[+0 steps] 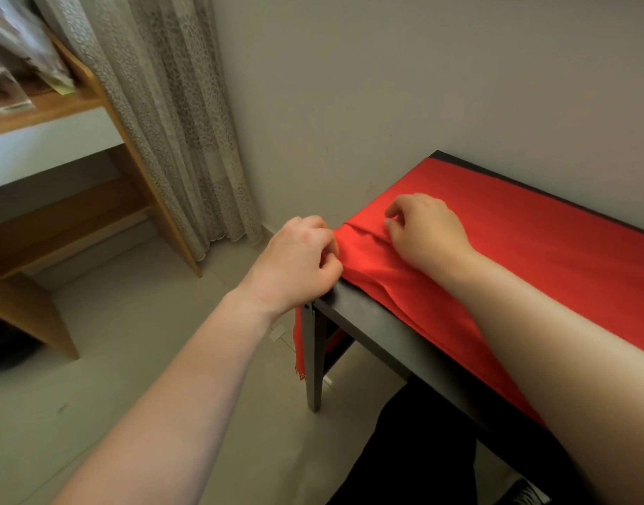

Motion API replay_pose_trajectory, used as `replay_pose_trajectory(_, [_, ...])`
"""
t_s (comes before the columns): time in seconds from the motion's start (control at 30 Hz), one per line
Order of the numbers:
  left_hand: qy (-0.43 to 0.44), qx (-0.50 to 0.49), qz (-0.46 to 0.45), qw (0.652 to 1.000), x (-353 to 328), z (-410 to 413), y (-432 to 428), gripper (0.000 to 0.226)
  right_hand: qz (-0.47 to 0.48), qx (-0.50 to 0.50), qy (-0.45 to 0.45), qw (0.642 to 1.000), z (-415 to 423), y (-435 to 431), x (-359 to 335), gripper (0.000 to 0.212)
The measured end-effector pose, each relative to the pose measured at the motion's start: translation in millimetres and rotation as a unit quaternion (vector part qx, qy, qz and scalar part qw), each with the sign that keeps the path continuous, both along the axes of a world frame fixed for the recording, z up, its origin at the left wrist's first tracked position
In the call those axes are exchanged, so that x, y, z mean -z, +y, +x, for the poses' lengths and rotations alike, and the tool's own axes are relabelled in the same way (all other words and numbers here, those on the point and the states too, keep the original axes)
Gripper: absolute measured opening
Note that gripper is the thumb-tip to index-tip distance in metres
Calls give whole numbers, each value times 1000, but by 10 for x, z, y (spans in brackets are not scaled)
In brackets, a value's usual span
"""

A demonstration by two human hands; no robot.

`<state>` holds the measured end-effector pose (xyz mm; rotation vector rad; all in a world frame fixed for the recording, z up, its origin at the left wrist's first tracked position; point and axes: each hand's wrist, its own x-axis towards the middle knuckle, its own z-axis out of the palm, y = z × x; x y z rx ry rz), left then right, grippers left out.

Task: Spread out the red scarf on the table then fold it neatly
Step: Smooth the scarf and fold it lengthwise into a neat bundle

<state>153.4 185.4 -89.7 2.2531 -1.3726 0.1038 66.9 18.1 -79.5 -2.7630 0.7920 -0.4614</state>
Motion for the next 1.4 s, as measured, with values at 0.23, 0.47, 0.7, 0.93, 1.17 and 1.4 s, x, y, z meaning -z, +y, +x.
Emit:
replay_pose_trajectory(0.23, [-22, -58, 61, 996, -67, -2, -259, 26, 1, 25, 99, 995, 273, -260, -24, 20])
replay_pose_trajectory(0.47, [14, -68, 84, 994, -78, 12, -315, 24, -16, 92, 25, 995, 379, -565, -108, 25])
replay_pose_trajectory(0.7, [15, -69, 116, 991, -169, 50, -382, 26, 23, 99, 20, 995, 403, -842, -96, 23])
replay_pose_trajectory(0.93, [4, -62, 24, 998, -101, -9, -1083, 28, 58, 92, 72, 991, 484, -1026, -7, 19])
replay_pose_trajectory(1.17, [40, -46, 84, 995, 153, -76, -1259, 66, 82, 97, 43, 991, 559, -1195, 0, 26])
replay_pose_trajectory(1.4, [29, -26, 131, 991, 140, -64, -1263, 64, 89, 127, 31, 987, 535, -1473, -39, 20])
